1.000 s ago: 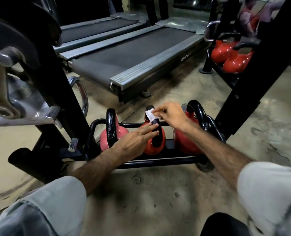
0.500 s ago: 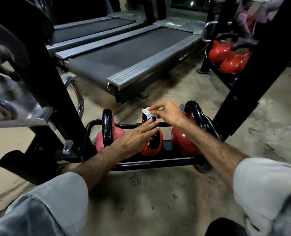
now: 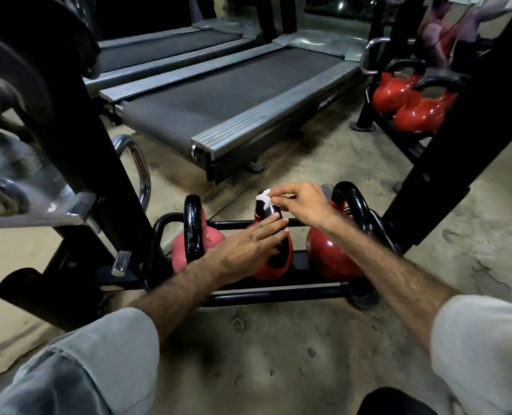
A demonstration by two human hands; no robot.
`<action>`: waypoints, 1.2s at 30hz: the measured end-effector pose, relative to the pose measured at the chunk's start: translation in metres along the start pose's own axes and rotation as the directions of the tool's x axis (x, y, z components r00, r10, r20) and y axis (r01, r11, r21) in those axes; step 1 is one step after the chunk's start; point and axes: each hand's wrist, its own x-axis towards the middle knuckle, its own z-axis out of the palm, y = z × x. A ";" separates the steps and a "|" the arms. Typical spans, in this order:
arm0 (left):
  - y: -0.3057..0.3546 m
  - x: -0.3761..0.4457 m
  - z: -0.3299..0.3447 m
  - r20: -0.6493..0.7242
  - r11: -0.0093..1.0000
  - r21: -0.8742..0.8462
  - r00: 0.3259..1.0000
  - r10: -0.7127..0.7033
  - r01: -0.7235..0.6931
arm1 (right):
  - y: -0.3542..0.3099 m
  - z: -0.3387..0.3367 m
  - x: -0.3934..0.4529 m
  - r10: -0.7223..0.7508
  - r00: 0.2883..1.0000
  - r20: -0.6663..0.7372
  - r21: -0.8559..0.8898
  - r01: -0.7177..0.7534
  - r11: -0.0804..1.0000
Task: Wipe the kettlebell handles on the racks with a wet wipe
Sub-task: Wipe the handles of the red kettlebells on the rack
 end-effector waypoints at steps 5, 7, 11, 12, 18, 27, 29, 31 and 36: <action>-0.006 0.000 -0.006 0.028 0.998 -0.057 1.000 0.007 -0.005 | -0.008 0.008 0.022 -0.014 0.995 0.097 -0.064 0.020 0.998; -0.007 0.000 -0.005 0.050 0.998 -0.057 0.999 0.009 -0.006 | -0.007 0.013 0.033 0.002 0.992 0.127 -0.100 0.010 0.995; -0.007 -0.001 -0.002 0.068 0.999 -0.042 0.998 0.009 -0.006 | -0.003 0.006 0.029 0.042 0.990 0.138 0.011 -0.044 0.999; -0.008 0.000 -0.001 0.065 0.999 -0.049 0.998 0.011 -0.008 | -0.002 0.004 0.026 0.044 0.989 0.141 0.058 -0.053 0.997; -0.012 0.007 -0.002 0.035 0.982 -0.186 0.999 -0.010 0.016 | -0.017 -0.002 0.041 0.041 0.975 0.217 -0.183 -0.001 0.983; -0.017 0.008 0.003 -0.009 0.978 -0.211 1.000 -0.008 0.006 | -0.033 0.023 0.069 0.342 0.910 0.234 -0.346 -0.251 0.904; -0.018 0.007 0.003 -0.025 0.978 -0.206 1.000 -0.012 0.006 | -0.026 0.025 0.066 0.428 0.882 0.198 -0.059 -0.425 0.903; -0.017 0.007 0.003 -0.027 0.978 -0.208 0.999 -0.016 0.010 | -0.019 0.025 0.062 0.498 0.853 0.155 0.135 -0.517 0.845; -0.017 0.006 0.003 -0.028 0.973 -0.232 0.999 -0.029 0.022 | -0.014 0.022 0.048 0.585 0.790 0.183 0.442 -0.598 0.668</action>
